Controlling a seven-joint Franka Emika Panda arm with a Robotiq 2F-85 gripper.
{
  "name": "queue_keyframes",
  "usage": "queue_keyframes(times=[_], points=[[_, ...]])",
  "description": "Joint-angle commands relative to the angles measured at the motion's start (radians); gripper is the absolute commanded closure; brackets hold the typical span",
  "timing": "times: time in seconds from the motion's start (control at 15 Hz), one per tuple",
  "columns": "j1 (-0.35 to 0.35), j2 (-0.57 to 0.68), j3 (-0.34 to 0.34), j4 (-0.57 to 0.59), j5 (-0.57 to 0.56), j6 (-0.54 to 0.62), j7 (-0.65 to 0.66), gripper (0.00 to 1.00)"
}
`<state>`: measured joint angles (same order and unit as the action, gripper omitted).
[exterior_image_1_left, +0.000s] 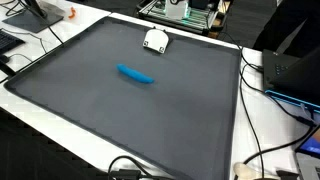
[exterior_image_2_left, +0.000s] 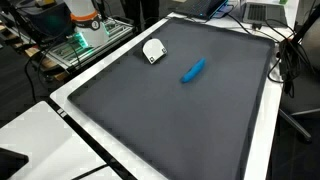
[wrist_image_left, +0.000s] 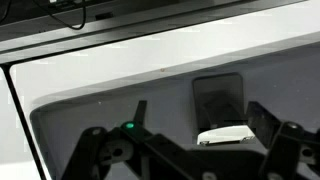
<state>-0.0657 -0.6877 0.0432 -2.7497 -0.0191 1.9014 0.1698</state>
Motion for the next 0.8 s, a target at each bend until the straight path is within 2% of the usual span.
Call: queue_keyframes(times=[0.0, 0.2, 0.4, 0.73], points=[[0.004, 0.001, -0.004, -0.002, -0.002, -0.002, 0.002, 0.0], [0.004, 0.004, -0.004, -0.005, -0.002, -0.002, 0.002, 0.0], [0.011, 0.052, -0.017, 0.024, 0.131, -0.012, 0.085, 0.0], [0.002, 0.112, 0.023, 0.02, 0.302, 0.074, 0.272, 0.0]])
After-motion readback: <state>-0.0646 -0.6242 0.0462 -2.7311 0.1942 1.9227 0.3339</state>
